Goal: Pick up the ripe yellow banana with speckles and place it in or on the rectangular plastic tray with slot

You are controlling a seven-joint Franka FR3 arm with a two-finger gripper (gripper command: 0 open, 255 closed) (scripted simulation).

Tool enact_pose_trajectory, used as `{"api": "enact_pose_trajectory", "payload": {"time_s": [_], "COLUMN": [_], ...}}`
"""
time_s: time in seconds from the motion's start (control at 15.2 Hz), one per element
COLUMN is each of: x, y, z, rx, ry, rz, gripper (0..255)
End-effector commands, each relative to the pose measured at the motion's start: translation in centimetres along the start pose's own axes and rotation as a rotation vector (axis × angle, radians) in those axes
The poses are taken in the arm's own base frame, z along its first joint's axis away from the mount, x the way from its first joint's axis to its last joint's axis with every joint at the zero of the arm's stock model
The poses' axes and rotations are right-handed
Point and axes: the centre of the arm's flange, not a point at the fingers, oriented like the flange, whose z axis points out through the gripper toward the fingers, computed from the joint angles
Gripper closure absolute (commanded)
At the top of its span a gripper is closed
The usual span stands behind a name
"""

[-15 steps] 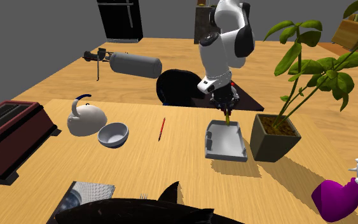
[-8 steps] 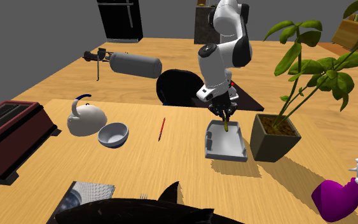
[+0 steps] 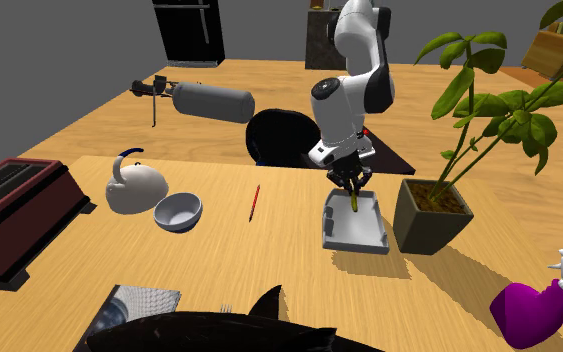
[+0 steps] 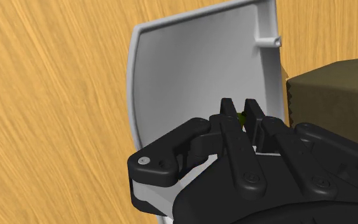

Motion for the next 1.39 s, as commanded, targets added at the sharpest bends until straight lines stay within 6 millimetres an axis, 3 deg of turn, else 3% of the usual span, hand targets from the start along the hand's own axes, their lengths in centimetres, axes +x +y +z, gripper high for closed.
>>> {"api": "enact_pose_trajectory", "payload": {"time_s": [0.0, 0.13, 0.2, 0.53, 0.79, 1.32], "x": [0.0, 0.0, 0.0, 0.0, 0.0, 0.0], "y": [0.0, 0.0, 0.0, 0.0, 0.0, 0.0], "z": [0.0, 0.0, 0.0, 0.0, -5.0, -5.0], "rx": [0.0, 0.0, 0.0, 0.0, 0.0, 0.0], "ry": [0.0, 0.0, 0.0, 0.0, 0.0, 0.0], "rz": [0.0, 0.0, 0.0, 0.0, 0.0, 0.0], "gripper": [255, 255, 0, 0, 0, 0]}}
